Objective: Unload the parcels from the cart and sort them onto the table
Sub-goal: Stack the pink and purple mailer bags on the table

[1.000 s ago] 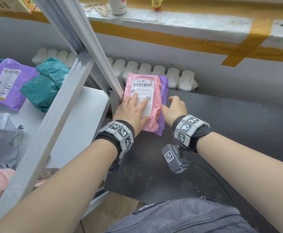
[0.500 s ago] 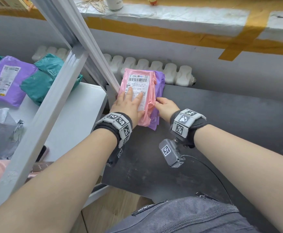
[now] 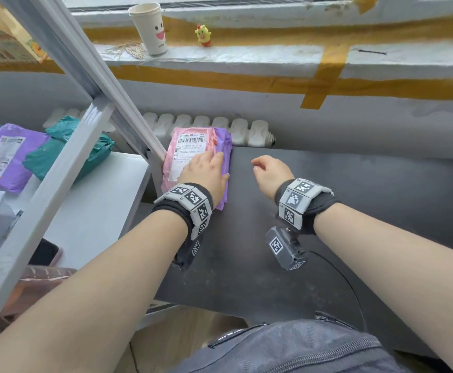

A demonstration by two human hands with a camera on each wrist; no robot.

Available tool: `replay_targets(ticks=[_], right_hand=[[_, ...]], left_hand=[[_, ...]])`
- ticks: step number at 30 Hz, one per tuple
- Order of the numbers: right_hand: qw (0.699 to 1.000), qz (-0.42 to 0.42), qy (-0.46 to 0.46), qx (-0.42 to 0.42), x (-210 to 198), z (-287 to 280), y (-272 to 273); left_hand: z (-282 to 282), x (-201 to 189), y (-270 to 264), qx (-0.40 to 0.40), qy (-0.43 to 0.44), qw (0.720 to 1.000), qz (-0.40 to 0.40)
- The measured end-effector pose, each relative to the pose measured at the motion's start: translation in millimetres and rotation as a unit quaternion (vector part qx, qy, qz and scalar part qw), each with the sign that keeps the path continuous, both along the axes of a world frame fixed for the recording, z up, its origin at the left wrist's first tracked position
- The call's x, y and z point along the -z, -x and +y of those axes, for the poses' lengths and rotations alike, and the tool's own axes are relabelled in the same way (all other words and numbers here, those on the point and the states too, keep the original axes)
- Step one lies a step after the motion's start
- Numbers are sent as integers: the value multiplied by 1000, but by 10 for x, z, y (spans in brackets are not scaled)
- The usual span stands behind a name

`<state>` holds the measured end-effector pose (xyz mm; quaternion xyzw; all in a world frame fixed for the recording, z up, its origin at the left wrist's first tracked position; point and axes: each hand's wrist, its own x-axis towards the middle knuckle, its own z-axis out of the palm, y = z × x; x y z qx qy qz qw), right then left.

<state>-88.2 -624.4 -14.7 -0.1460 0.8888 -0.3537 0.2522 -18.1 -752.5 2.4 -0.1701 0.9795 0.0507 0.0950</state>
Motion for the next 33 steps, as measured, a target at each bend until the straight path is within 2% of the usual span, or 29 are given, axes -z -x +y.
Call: replay_targets(ticks=[8,16,22,28,33], right_hand=[[990,51,8,129,-339,709,-221],[967,75,-30,241,-518,1382,-984],[943,89,-68,315,-654,2013,-1465],[919,97,-74,374,-718,2647,-1745],[897,96,-85,424,-728,3386,-1908]], left_hand=[[487,-303,63,117,-25,992,48],[1032,-437,-275,228,-41,972,29],[1686,-544,-428,309,-49,950,10],[2426,-624,-488,381,-46,924,11],[3220,-695,-493,434,-39,900,8]])
